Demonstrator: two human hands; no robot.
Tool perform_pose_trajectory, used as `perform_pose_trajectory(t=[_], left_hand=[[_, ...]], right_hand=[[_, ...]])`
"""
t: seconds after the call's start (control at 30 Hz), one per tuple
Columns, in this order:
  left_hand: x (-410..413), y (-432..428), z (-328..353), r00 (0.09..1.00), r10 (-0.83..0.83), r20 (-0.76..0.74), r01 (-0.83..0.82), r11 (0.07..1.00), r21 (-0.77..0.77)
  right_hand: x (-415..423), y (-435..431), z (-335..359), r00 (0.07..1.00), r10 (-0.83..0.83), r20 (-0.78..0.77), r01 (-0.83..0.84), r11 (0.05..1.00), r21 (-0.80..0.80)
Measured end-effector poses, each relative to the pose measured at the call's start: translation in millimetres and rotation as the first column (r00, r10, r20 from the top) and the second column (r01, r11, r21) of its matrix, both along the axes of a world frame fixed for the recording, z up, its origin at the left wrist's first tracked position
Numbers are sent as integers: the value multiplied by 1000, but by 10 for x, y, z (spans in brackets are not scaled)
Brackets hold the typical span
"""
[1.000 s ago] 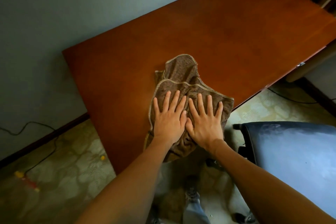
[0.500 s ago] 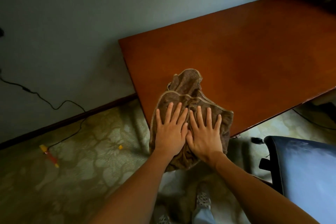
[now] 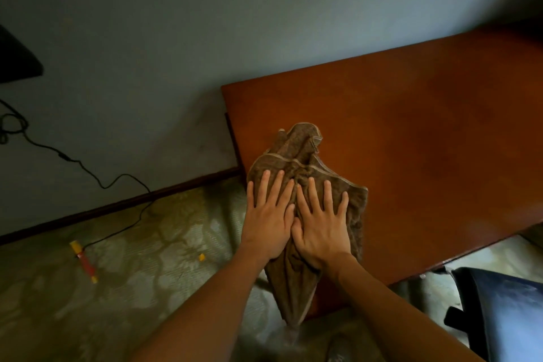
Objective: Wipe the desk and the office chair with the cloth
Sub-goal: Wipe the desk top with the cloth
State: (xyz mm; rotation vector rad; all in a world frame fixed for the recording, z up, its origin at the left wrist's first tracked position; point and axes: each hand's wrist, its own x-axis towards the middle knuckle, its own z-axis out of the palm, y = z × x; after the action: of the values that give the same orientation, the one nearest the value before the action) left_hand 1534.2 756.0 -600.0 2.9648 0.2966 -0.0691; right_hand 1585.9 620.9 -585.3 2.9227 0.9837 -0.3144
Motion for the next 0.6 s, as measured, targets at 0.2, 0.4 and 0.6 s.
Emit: perform_pose_trajectory(t=[0.2,0.4,0.6], left_hand=[[393,316,-42,1000,8,19,-8,1000,24],[753,569,-38,1000,13,23,-14,999,31],[1123,831,-55,998,36,47,-38,998,49]], right_hand=[[388,299,-27,1000,-3,3,3,1000,20],[743,541,-37,1000,1,27,-3,999,48],[1137,815,-60,999,17,42,-19,998,59]])
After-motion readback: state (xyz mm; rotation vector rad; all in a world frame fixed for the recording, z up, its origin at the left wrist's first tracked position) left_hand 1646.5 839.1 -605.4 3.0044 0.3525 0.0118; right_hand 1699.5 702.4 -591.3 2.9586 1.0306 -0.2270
